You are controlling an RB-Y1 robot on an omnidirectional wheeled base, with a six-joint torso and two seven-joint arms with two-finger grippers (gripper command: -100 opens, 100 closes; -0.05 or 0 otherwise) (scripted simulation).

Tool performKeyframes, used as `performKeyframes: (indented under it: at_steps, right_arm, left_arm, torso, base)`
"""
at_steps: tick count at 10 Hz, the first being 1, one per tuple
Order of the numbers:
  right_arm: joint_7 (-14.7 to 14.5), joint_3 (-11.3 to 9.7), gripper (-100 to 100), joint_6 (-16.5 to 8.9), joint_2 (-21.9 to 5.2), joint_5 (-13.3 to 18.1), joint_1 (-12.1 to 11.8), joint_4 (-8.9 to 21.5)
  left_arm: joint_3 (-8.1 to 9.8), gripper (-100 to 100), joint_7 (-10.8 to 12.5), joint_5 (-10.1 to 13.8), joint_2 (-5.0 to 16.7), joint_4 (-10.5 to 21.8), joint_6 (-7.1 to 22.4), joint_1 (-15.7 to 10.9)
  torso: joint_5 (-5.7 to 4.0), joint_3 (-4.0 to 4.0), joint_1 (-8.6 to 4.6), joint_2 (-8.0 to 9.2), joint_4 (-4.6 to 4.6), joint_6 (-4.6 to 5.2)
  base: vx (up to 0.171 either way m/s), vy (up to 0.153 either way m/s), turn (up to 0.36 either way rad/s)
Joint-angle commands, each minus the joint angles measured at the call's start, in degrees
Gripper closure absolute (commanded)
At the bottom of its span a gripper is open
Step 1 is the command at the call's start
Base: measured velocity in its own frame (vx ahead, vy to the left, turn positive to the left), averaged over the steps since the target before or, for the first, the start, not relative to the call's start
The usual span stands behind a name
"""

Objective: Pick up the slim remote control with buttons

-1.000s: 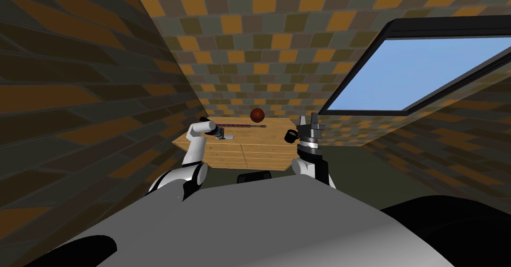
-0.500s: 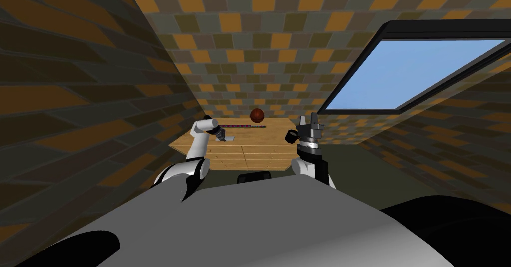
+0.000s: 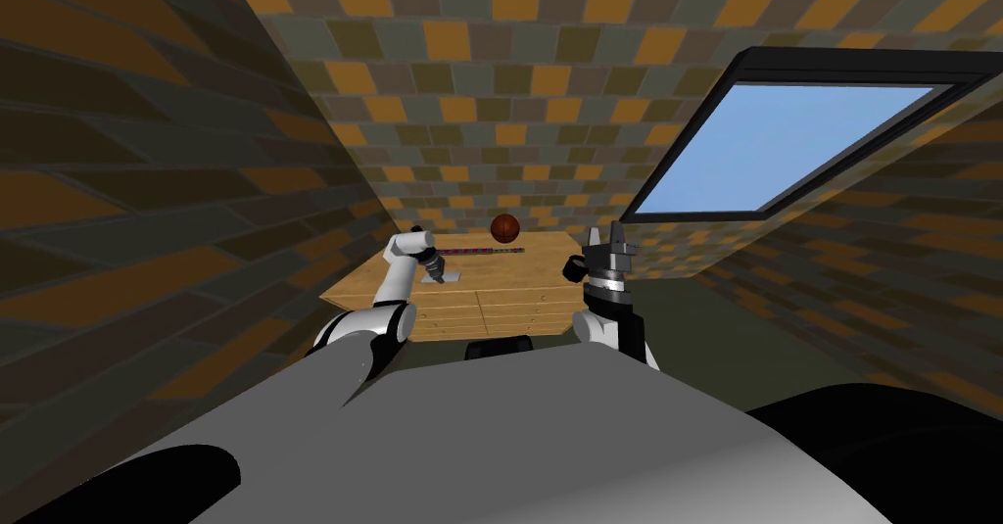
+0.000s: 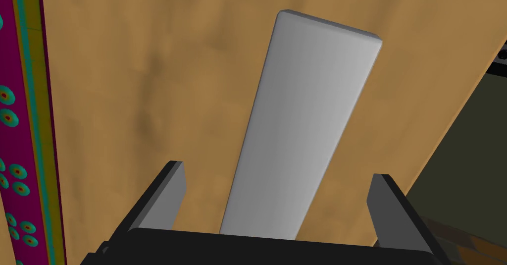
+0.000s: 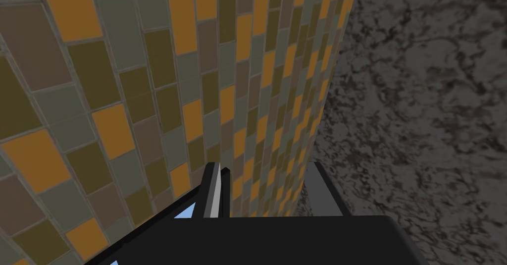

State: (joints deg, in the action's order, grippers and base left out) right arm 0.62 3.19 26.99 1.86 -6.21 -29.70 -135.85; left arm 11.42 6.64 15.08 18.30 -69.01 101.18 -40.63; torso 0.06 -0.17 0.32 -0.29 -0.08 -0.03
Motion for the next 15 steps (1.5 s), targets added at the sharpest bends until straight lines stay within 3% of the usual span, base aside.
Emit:
performKeyframes:
  at_steps: [1,5,6,7,8,10,11,12,15]
  right_arm:
    - [0.0,0.0,0,0.0,0.0,0.0,0.0,0.0]
    - [0.0,0.0,0,0.0,0.0,0.0,0.0,0.0]
    - [0.0,0.0,0,0.0,0.0,0.0,0.0,0.0]
    - [0.0,0.0,0,0.0,0.0,0.0,0.0,0.0]
    - [0.0,0.0,0,0.0,0.0,0.0,0.0,0.0]
    - [0.0,0.0,0,0.0,0.0,0.0,0.0,0.0]
    - [0.0,0.0,0,0.0,0.0,0.0,0.0,0.0]
    - [0.0,0.0,0,0.0,0.0,0.0,0.0,0.0]
    - [0.0,0.0,0,0.0,0.0,0.0,0.0,0.0]
  left_arm:
    - [-0.70,-100,0.5,-1.1,-0.6,2.4,2.8,-1.4]
    - [-1.83,-100,1.1,-2.9,-1.6,5.7,7.6,-3.2]
    - [-1.62,-100,1.0,-2.6,-1.4,5.1,6.8,-2.9]
    - [-1.64,0,1.0,-2.7,-1.4,5.1,7.1,-2.9]
    - [-1.80,-100,0.9,-2.8,-1.7,6.0,5.5,-2.3]
    - [-2.00,-100,0.7,-3.0,-2.0,7.1,3.5,-1.6]
    - [-1.91,-100,0.7,-2.9,-1.9,6.9,4.2,-2.0]
    - [-1.92,100,0.7,-3.0,-1.9,6.8,4.1,-1.9]
    - [-1.95,100,0.7,-2.9,-1.9,6.8,4.1,-1.9]
  torso:
    - [0.00,0.00,0.00,0.00,0.00,0.00]
    - [0.00,0.06,-0.02,0.11,0.02,-0.02]
    - [-0.01,0.06,-0.08,0.10,0.02,-0.02]
    - [-0.03,0.08,-0.19,0.15,0.03,-0.03]
    - [-0.05,0.12,-0.27,0.21,0.04,-0.02]
    - [-0.06,0.13,-0.32,0.24,0.05,-0.02]
    - [-0.06,0.14,-0.32,0.25,0.05,-0.02]
    - [-0.07,0.14,-0.32,0.25,0.06,-0.02]
    - [-0.06,0.12,-0.30,0.21,0.05,-0.05]
  base:
    - [0.065,0.095,-0.072]
    - [0.038,0.077,-0.065]
    - [0.018,0.025,-0.012]
    - [0.003,0.005,0.002]
    - [0.000,0.000,0.000]
    - [0.000,0.000,0.000]
    - [0.000,0.000,0.000]
    - [0.000,0.000,0.000]
    - [0.000,0.000,0.000]
